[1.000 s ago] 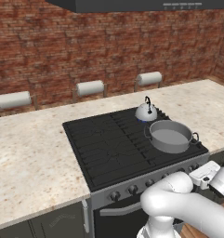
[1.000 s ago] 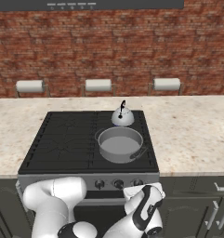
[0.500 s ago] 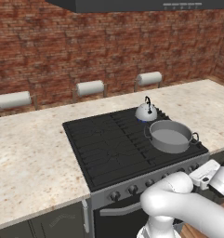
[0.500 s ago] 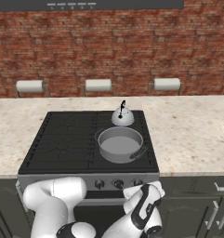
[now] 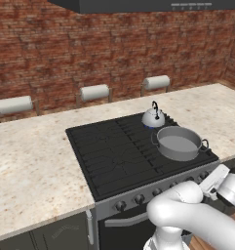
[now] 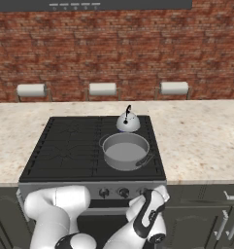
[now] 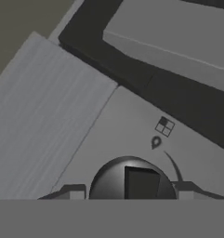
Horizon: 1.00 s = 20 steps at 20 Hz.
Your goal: Pick the kettle from the cabinet and place it on a stove burner. Then pick the pot from the counter and place it on another stove burner. Finally, turn both burners on.
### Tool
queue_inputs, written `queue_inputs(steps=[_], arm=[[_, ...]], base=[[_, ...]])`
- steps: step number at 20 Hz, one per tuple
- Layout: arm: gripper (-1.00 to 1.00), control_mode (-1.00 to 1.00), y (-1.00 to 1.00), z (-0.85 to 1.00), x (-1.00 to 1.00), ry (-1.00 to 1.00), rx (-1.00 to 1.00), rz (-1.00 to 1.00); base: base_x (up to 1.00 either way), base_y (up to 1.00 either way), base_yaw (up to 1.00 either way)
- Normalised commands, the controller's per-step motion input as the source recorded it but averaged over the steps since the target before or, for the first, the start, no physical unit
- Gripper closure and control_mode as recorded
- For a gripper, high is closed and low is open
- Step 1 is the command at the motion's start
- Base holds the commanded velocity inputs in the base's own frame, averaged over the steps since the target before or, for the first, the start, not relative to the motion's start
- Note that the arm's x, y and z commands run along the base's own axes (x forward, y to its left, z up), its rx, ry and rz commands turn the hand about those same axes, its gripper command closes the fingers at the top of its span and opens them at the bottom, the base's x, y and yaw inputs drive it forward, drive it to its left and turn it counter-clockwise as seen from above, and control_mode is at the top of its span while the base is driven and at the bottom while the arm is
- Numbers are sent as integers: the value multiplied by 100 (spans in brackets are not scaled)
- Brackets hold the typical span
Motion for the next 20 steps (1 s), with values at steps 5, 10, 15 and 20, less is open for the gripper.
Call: queue_inputs(steps=[5, 10, 15, 20], arm=[[100, -100, 0, 0, 0, -5, -33, 0], [100, -100, 0, 0, 0, -5, -31, 0], [100, -100, 0, 0, 0, -3, -28, 0], [100, -100, 0, 0, 0, -1, -22, 0]], base=[[0, 0, 0], [0, 0, 0], [0, 0, 0], [0, 0, 0]])
